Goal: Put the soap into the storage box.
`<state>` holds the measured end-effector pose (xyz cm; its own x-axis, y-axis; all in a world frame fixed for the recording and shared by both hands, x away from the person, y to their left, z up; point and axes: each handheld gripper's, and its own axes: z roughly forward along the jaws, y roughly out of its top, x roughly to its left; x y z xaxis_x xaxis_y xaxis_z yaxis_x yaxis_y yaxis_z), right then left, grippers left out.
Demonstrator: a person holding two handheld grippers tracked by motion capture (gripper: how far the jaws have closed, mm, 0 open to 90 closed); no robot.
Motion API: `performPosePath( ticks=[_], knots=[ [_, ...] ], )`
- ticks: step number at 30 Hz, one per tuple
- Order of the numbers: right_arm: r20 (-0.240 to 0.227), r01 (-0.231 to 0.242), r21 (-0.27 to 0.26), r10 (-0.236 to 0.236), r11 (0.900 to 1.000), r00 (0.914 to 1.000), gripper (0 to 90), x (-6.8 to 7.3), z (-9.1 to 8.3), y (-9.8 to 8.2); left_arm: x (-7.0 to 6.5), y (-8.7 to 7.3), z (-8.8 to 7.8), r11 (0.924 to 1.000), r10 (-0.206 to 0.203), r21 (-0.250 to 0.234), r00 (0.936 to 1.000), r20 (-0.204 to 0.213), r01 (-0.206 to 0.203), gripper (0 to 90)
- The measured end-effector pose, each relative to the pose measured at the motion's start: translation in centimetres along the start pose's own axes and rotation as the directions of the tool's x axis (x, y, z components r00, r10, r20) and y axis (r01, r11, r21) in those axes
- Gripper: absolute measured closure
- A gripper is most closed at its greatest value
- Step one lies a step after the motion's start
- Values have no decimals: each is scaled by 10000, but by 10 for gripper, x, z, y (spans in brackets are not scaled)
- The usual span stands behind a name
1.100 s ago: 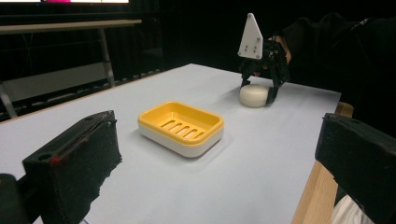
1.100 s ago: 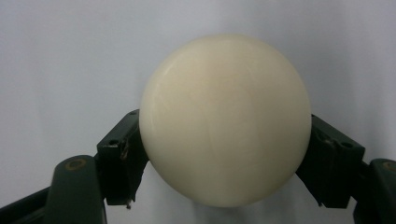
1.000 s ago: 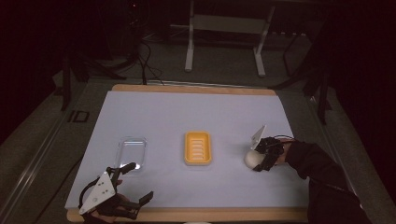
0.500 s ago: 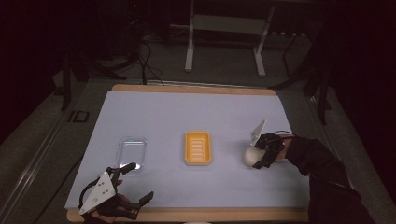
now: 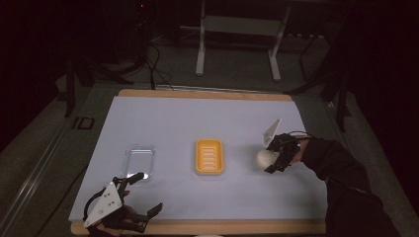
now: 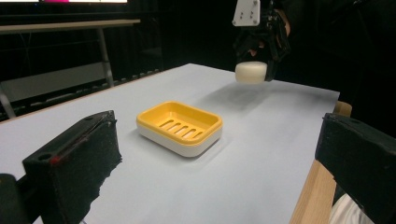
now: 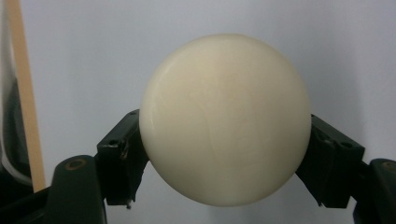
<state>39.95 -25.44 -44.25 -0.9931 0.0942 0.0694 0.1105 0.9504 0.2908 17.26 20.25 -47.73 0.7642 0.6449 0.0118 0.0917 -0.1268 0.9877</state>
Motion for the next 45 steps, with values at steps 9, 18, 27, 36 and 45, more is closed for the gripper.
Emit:
performPosePath(
  ticks=[9, 18, 27, 36, 45],
  knots=[
    [-18, 362, -22, -362, 9993, 9993, 255, 2, -12, 24, 0, 0, 0, 10000, 0, 5, 10000, 16, 0, 1],
    [18, 825, -140, -825, 9965, 9966, 255, 3, -18, 48, 0, 0, -1, 10000, -8, 7, 10000, 34, 8, 1],
    [41, 1318, -334, -1317, 9907, 9913, 255, 3, -17, 69, 0, 0, -1, 10000, -1, 8, 10000, 57, 1, 0],
    [76, 1685, -595, -1684, 9839, 9857, 255, 4, -12, 91, 0, 0, -1, 10000, -7, -4, 10000, 98, 7, 1],
    [79, 1849, -1091, -1851, 9767, 9827, 255, 2, -5, 105, 0, 0, -1, 10000, 31, 28, 9999, 119, -31, 1]
  ],
)
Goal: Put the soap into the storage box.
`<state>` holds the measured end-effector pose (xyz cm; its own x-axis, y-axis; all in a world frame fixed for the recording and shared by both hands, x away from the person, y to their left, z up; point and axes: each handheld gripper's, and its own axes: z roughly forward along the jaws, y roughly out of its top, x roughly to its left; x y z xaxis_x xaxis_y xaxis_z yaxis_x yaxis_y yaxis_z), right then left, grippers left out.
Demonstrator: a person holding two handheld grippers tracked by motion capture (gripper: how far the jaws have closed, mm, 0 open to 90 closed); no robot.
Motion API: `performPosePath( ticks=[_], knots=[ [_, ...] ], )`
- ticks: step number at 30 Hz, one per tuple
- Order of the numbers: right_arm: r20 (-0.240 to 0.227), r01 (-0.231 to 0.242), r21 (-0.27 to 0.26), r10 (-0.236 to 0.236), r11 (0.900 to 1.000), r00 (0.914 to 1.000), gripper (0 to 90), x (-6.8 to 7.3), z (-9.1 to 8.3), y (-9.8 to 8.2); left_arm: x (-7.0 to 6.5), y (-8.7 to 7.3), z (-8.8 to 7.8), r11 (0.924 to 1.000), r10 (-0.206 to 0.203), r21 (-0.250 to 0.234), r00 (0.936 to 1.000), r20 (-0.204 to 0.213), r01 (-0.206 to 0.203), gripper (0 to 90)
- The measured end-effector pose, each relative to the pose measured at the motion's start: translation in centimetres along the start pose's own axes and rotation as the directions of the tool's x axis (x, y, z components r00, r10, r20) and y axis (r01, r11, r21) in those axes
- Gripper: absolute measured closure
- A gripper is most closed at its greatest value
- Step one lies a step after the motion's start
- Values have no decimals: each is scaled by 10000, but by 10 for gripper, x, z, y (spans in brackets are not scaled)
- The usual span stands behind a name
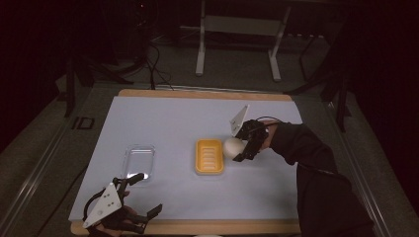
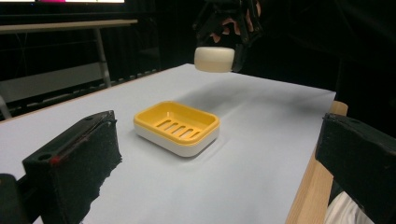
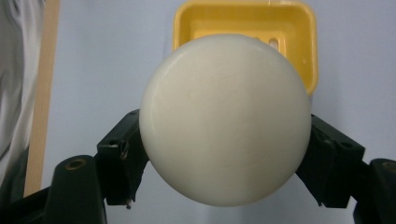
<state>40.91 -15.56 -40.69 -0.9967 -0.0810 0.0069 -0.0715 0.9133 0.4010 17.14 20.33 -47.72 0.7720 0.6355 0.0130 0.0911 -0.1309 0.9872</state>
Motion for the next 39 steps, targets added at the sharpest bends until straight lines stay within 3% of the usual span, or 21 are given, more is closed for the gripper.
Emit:
performPosePath(
  ticks=[7, 14, 28, 39],
  knots=[
    [3, 235, -353, -235, 9991, 9997, 255, -3, 8, 10, 0, 0, 0, 10000, -38, -19, 10000, 8, 38, 0],
    [-79, 136, -692, -142, 9975, 9999, 255, -6, 15, 20, 0, 0, 0, 10000, -51, -10, 10000, 13, 51, 1],
    [101, 764, -1419, -757, 9869, 9971, 254, -8, 31, 33, 0, 0, 0, 10000, -37, 0, 10000, 51, 37, 0],
    [183, 376, -1612, -351, 9862, 9992, 254, -16, 51, 27, 0, 0, 0, 10000, -17, 22, 9999, 107, 16, 0]
  ],
)
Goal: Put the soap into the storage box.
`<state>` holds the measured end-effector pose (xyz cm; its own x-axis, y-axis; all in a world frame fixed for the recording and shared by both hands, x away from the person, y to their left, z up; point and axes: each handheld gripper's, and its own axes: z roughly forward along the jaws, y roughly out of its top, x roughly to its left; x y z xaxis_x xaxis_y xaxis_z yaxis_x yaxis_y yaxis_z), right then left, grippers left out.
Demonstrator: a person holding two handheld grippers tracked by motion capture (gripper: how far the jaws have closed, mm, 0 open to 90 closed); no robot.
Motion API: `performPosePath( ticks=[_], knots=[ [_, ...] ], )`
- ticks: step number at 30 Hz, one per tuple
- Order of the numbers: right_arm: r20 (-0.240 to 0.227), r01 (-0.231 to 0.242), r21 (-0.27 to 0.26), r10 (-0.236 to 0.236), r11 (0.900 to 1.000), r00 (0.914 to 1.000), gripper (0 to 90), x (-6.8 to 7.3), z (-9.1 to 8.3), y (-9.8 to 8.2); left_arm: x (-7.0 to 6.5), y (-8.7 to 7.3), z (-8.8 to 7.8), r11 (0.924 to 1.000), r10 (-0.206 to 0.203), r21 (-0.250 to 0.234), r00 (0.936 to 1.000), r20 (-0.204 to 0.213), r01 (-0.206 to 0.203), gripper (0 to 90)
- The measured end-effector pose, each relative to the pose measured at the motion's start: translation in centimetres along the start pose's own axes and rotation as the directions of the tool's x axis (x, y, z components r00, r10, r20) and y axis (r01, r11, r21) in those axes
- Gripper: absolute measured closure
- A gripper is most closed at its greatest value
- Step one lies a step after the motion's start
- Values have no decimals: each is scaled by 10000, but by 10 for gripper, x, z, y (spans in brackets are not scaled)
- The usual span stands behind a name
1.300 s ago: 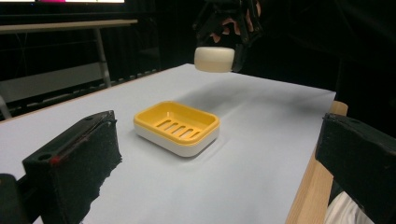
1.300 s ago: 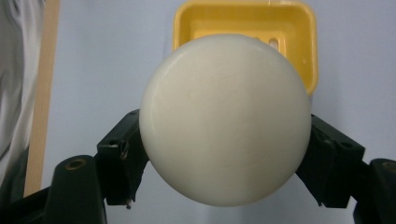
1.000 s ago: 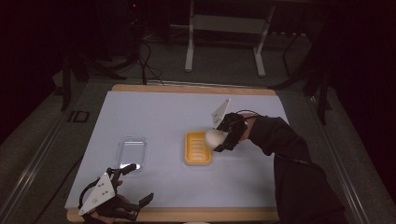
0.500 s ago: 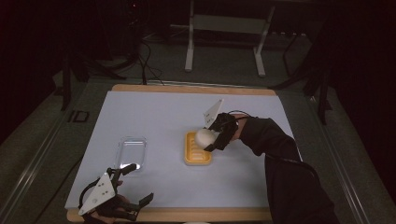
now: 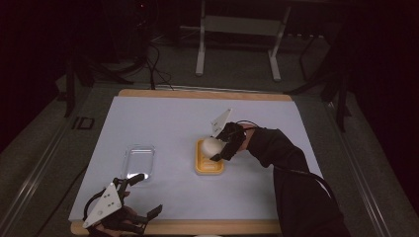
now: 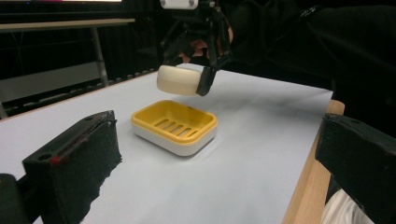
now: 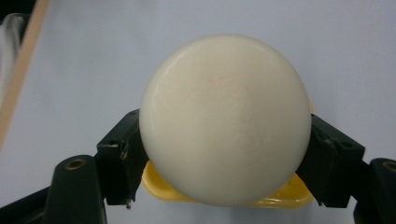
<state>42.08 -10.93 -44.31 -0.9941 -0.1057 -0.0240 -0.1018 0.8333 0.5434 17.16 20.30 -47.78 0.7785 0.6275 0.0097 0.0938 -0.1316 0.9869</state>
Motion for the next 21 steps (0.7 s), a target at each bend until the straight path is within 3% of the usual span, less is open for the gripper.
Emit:
performPosePath(
  ticks=[5, 11, 21],
  knots=[
    [155, -136, 38, 136, 9999, 9998, 254, -3, 10, -5, 0, 0, 0, 10000, 19, 19, 10000, 28, -19, 1],
    [174, -241, 670, 230, 9975, 9996, 253, -7, 30, -10, 0, 0, 0, 10000, 22, 23, 10000, 22, -22, 0],
    [264, -519, 971, 496, 9939, 9984, 253, -13, 49, -16, 0, 0, 0, 10000, -1, 30, 10000, 56, 1, 0]
  ],
)
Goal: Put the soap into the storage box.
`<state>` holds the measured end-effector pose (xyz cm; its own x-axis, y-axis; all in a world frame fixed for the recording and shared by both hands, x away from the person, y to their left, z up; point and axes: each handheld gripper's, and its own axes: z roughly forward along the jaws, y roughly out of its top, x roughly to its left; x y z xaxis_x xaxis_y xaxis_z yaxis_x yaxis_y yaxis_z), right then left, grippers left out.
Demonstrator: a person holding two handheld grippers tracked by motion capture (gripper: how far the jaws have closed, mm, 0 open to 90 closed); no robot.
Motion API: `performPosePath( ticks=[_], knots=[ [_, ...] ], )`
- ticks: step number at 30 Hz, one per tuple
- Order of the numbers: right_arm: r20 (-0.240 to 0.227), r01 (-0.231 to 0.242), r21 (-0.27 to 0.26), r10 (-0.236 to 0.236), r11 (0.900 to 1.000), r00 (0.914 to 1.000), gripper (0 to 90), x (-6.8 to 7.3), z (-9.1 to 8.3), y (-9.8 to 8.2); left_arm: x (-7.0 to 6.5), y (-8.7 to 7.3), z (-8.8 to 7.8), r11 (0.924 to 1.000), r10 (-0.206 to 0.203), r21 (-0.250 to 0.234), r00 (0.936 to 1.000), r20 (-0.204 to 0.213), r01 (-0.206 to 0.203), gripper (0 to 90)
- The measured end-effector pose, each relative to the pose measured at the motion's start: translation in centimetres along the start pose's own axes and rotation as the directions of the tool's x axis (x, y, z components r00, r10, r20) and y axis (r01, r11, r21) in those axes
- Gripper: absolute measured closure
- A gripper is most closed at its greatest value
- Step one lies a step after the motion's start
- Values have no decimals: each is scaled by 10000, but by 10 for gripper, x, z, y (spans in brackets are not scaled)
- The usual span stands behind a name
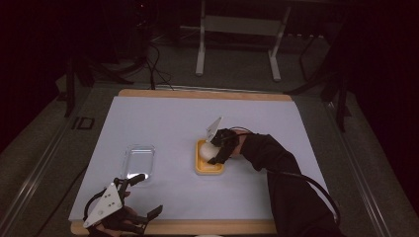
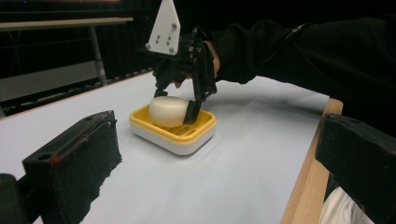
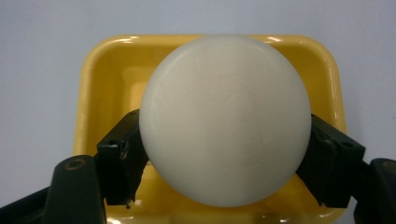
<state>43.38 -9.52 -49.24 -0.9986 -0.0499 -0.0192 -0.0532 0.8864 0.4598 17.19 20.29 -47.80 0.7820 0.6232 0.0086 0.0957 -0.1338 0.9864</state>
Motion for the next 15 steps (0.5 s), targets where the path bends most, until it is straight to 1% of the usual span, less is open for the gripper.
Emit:
performPosePath(
  ticks=[4, 6, 7, 9, 12, 14, 15],
  knots=[
    [-88, -35, 146, 36, 9999, 10000, 252, -1, 5, 0, 0, 0, 1, 10000, -2, 8, 10000, 20, 2, 1],
    [-86, -79, 333, 82, 9994, 9999, 251, 0, 7, 0, 0, 0, 0, 10000, 3, 19, 10000, 21, -3, 0],
    [-159, -105, 427, 112, 9990, 9998, 250, 0, 8, 0, 0, 0, 0, 10000, 3, 17, 10000, 22, -3, 1],
    [-169, -167, 471, 175, 9988, 9997, 248, 0, 10, -1, 0, 0, 1, 10000, -4, 11, 10000, 27, 4, 0],
    [-175, -247, 387, 254, 9989, 9995, 235, -1, 9, 1, 0, 0, 1, 10000, -26, 15, 10000, 31, 26, 0],
    [-218, -302, 185, 306, 9994, 9993, 225, -2, 5, 3, 0, 0, 1, 10000, -19, 25, 10000, 31, 19, 1],
    [-152, -254, 102, 256, 9996, 9996, 219, -2, 2, 4, 0, 0, 1, 10000, -28, 22, 10000, 28, 28, 1]
  ],
)
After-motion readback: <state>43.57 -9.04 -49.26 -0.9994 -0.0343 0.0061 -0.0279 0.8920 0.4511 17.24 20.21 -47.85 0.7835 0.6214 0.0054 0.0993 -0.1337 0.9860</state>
